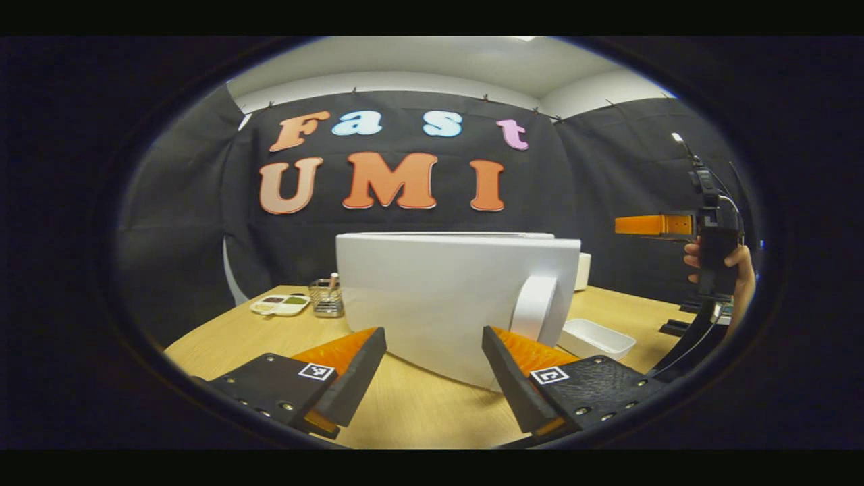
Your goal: Open the microwave oven with the left hand, put the food in, and close the microwave oven.
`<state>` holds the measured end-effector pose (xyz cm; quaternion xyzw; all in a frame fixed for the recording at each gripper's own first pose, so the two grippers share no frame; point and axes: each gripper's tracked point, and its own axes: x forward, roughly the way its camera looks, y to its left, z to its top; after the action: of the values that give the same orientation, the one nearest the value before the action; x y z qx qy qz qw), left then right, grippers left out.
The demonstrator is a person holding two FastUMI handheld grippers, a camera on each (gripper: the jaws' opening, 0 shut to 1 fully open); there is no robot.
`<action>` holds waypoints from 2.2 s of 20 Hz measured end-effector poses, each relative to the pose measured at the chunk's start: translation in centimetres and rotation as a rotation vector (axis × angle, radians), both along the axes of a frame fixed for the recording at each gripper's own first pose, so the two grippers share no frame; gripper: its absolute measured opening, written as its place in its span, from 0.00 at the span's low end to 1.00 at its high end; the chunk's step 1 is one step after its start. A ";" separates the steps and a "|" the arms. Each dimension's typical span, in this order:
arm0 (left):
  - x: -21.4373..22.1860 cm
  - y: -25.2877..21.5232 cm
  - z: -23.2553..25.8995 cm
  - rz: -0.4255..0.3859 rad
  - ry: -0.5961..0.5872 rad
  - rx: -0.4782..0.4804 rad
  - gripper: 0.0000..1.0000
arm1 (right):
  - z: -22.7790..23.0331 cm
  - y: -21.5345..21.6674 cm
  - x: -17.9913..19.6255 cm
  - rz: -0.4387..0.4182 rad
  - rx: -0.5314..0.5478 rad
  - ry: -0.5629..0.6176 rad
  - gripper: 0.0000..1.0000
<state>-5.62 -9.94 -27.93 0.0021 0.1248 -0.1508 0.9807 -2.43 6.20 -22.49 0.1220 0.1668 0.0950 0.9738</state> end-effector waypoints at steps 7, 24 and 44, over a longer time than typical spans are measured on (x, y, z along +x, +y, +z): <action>3.7 -8.6 -0.8 -0.132 0.002 -0.012 0.55 | 0.4 -2.9 0.1 -0.027 0.003 -0.001 0.87; 17.6 -15.8 -6.1 -0.008 0.072 0.008 0.07 | -1.5 -6.4 1.5 -0.089 -0.014 0.028 0.87; 18.5 -16.3 -5.0 -0.007 0.068 -0.053 0.00 | 0.1 -5.6 1.0 -0.103 -0.014 0.017 0.87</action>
<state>12.93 -26.27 -32.88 -0.0287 0.1541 -0.1573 0.9750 -1.39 0.63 -22.37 0.1244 0.1694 0.0423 0.9767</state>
